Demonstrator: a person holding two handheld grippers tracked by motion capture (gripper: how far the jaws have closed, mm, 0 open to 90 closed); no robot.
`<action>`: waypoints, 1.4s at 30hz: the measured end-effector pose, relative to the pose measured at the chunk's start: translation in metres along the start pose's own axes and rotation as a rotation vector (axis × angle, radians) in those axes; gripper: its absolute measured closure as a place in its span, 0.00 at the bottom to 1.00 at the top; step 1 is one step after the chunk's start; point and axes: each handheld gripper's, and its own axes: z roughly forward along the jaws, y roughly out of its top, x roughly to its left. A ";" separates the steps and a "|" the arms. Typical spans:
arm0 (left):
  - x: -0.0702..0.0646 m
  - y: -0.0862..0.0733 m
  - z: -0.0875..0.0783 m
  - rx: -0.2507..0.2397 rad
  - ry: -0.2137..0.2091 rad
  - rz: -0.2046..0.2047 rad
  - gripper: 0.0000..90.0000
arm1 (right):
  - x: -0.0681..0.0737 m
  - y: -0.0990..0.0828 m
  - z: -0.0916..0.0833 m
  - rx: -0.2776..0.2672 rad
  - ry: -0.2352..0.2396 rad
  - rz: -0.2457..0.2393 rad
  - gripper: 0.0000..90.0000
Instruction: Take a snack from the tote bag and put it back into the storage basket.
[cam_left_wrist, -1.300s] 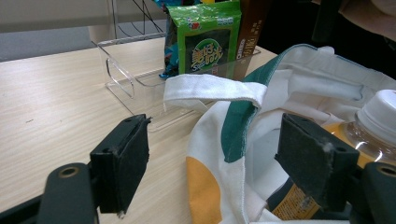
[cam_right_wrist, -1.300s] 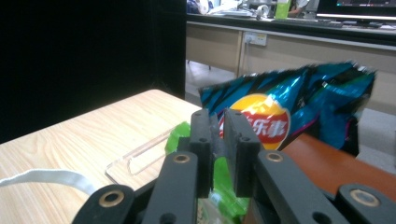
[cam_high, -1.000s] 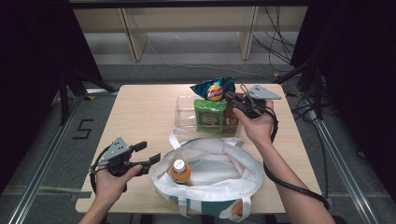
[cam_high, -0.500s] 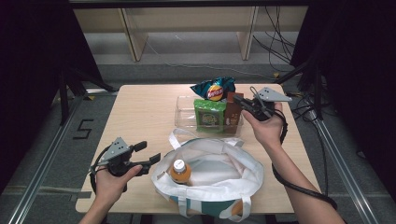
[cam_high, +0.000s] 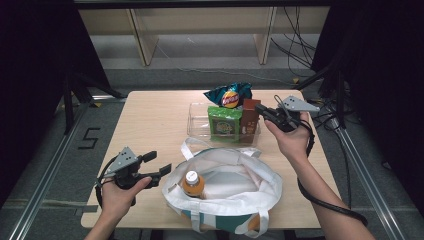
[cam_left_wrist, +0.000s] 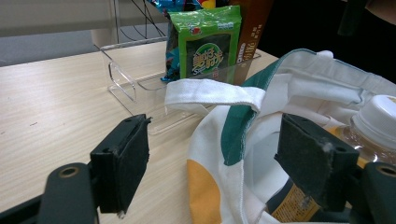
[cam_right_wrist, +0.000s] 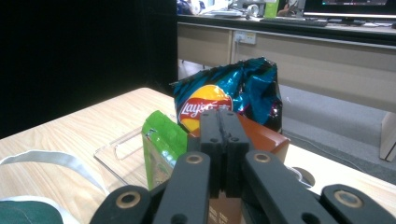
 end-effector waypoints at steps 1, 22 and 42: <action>0.000 0.000 -0.001 0.007 0.008 0.002 0.27 | -0.002 0.000 0.000 -0.009 -0.007 -0.009 1.00; 0.000 0.007 -0.009 -0.035 0.012 -0.006 0.29 | -0.018 -0.014 -0.023 0.022 -0.041 0.025 0.91; -0.003 0.014 -0.010 -0.069 -0.015 -0.010 0.30 | -0.022 -0.042 -0.061 0.081 -0.073 0.027 0.71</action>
